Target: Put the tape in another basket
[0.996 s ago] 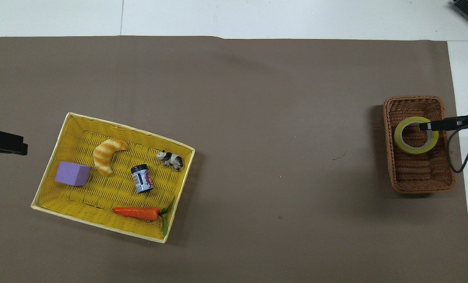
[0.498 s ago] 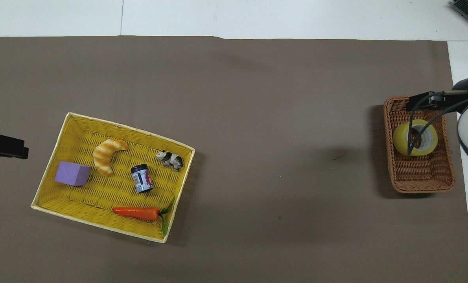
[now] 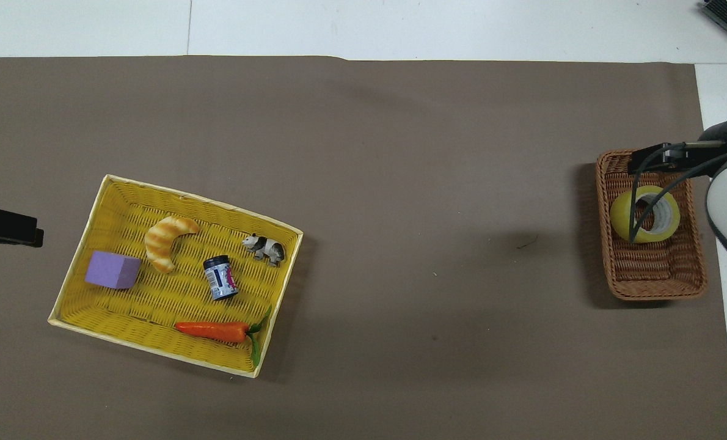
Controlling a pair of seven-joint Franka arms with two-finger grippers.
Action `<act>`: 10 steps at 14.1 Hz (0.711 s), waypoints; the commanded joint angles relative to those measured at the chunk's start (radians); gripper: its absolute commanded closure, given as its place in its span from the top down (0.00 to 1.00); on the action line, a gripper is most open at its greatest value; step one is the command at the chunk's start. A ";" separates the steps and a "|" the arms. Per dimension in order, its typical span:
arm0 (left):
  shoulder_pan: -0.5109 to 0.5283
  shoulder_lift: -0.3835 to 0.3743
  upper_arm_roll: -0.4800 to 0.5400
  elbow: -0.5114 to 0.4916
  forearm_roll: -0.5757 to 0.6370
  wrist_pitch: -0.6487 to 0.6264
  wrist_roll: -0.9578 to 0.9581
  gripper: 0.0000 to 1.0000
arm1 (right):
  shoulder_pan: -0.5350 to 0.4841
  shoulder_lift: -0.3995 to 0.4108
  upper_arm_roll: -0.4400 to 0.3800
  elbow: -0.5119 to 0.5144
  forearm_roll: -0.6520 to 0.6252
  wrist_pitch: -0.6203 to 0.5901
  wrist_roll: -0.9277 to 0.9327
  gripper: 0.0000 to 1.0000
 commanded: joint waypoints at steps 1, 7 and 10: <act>0.008 -0.010 -0.004 0.005 0.009 -0.016 -0.004 1.00 | -0.024 -0.094 -0.003 0.000 0.004 -0.092 0.014 1.00; 0.008 -0.010 -0.004 0.005 0.009 -0.016 -0.004 1.00 | -0.032 -0.138 -0.014 0.000 0.006 -0.126 -0.008 1.00; 0.008 -0.010 -0.004 0.005 0.009 -0.016 -0.004 1.00 | -0.041 -0.093 -0.021 0.087 0.038 -0.190 -0.011 1.00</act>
